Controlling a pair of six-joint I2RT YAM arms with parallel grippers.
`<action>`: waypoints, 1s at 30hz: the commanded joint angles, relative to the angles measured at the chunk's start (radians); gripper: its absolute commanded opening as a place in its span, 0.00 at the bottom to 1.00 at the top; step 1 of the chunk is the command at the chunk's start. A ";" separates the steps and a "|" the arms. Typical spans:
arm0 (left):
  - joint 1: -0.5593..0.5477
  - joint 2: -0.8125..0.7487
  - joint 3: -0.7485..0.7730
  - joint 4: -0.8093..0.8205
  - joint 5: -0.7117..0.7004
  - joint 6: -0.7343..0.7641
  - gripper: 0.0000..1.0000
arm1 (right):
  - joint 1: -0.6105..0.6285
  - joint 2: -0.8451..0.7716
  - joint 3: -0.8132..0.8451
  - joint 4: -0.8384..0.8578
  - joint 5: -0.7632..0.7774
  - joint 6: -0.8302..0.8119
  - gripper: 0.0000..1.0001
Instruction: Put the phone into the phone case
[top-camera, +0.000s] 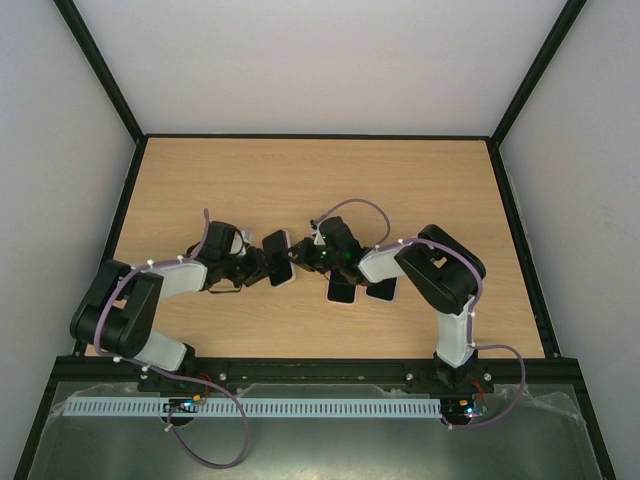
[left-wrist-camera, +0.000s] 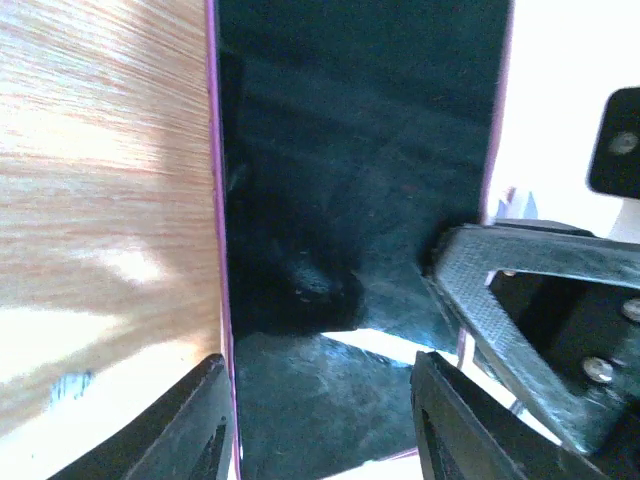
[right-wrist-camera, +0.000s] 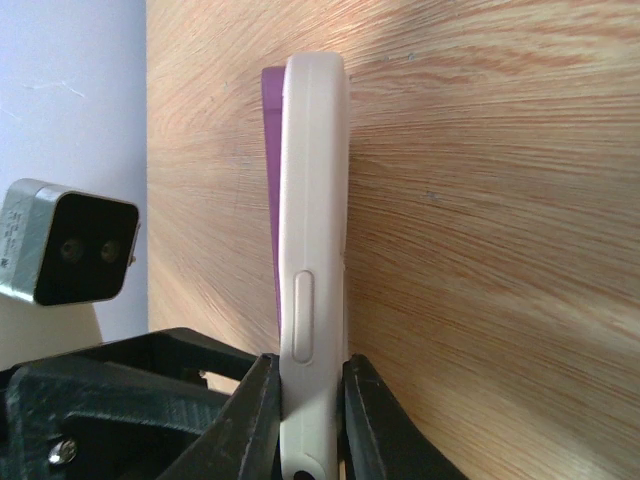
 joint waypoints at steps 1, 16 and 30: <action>0.056 -0.124 -0.008 0.007 0.099 -0.038 0.52 | 0.002 -0.093 -0.023 0.028 -0.022 -0.058 0.09; 0.248 -0.537 0.061 -0.012 0.361 -0.103 0.80 | -0.005 -0.308 -0.229 0.621 -0.176 0.269 0.08; 0.247 -0.572 0.012 0.240 0.412 -0.243 0.77 | -0.005 -0.306 -0.219 0.843 -0.212 0.428 0.09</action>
